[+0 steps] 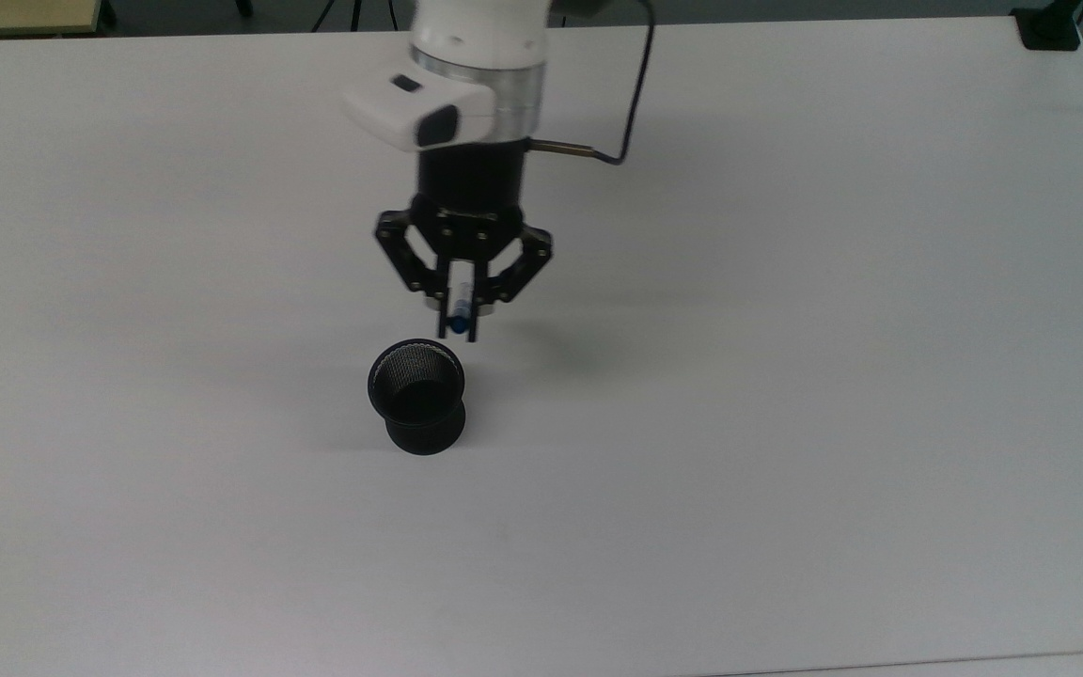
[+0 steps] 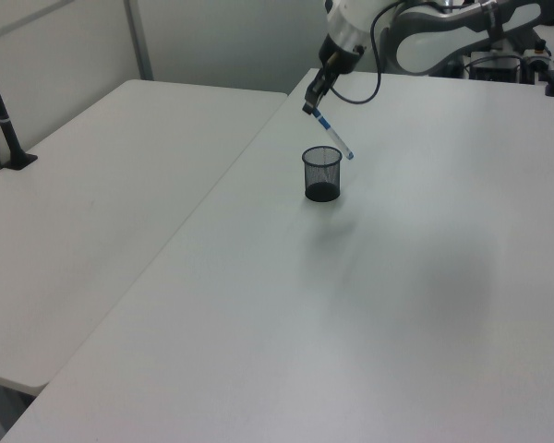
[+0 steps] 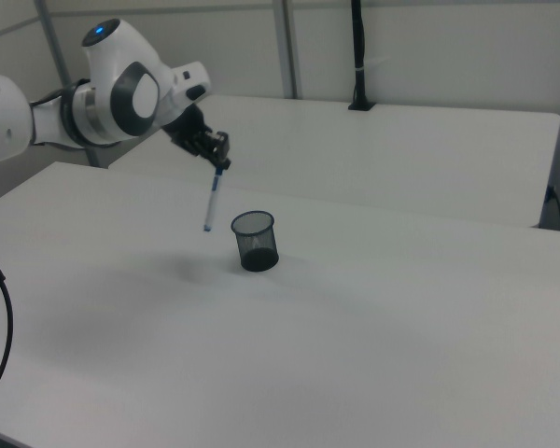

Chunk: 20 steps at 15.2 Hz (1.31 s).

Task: Remove the marker
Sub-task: 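Lift the marker straight up out of the mesh cup, then move the marker beside the cup and lower it to the table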

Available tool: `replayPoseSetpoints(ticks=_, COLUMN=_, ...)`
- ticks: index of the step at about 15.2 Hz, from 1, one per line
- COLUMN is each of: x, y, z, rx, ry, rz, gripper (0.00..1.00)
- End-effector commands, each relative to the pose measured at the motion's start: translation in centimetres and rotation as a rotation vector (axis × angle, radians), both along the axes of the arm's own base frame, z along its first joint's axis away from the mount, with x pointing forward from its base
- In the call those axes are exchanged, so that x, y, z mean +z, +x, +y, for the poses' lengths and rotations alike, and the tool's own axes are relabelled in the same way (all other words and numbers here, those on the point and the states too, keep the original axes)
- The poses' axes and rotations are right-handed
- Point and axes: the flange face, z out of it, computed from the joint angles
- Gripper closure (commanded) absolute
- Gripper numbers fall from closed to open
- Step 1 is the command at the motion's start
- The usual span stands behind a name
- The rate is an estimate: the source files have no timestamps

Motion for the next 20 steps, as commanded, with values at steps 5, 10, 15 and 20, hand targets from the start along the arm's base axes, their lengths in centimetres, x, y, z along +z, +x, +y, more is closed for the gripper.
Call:
replayPoseSetpoints(ticks=5, x=-6.8, y=-0.7, z=5.1, rx=0.043, ry=-0.027, rz=0.140, gripper=0.82)
replayPoseSetpoints(ticks=10, x=-10.4, y=-1.0, z=7.0, rx=0.069, ry=-0.039, rz=0.194, gripper=0.82)
replayPoseSetpoints(ticks=15, x=-13.1, y=-0.8, z=8.2, rx=0.087, ry=-0.047, rz=0.223, gripper=0.72)
replayPoseSetpoints(ticks=20, x=-12.3, y=-1.1, z=8.9, rx=0.097, ry=-0.052, rz=0.226, gripper=0.20)
